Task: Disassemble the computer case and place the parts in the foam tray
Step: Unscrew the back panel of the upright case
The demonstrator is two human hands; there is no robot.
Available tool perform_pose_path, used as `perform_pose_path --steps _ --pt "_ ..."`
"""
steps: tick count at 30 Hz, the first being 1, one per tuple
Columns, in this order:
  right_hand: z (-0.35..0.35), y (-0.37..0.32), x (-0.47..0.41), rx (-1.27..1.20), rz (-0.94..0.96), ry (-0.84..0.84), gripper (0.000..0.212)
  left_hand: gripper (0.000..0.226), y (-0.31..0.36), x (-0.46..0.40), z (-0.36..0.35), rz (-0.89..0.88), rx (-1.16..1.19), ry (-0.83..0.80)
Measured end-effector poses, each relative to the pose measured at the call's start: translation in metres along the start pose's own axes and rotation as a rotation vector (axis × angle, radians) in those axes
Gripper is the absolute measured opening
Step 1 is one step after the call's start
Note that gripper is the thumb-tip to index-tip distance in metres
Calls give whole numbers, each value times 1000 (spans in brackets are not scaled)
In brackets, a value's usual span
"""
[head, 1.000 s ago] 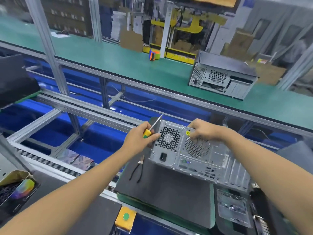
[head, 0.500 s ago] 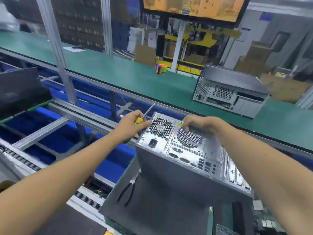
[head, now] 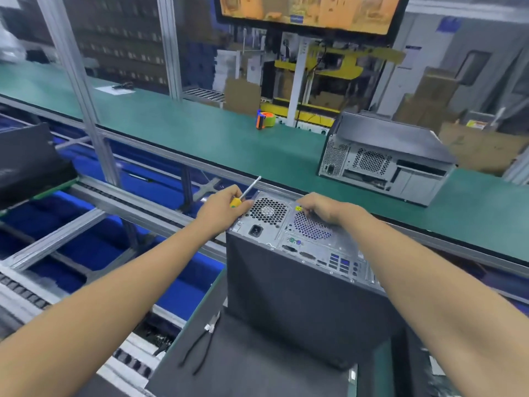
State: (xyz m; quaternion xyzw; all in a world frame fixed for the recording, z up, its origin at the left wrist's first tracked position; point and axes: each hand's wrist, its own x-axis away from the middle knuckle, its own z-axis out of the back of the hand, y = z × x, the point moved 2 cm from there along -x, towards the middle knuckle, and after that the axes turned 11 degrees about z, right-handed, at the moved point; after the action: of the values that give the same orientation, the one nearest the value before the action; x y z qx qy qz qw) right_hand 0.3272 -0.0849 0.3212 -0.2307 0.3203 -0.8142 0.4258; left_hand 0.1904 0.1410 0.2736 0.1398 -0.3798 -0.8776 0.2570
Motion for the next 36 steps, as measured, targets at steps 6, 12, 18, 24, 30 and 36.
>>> perform_pose_path --steps 6,12,18,24,30,36 --pt "3 11 -13 198 60 35 26 30 10 -19 -6 -74 -110 -93" --pt "6 21 -18 248 69 54 34 37 46 -46 5 -104 46 -12" --pt "-5 1 -35 280 299 317 71 40 97 -73 -21 303 1029 -336" --pt "-4 -13 -37 161 513 590 51 38 113 -72 -44 412 1491 -417" --pt "27 -37 -37 85 676 921 22 54 103 -70 -51 293 1299 -636" --pt "56 -68 -48 185 585 1016 14 34 101 -67 -38 -33 785 -666"
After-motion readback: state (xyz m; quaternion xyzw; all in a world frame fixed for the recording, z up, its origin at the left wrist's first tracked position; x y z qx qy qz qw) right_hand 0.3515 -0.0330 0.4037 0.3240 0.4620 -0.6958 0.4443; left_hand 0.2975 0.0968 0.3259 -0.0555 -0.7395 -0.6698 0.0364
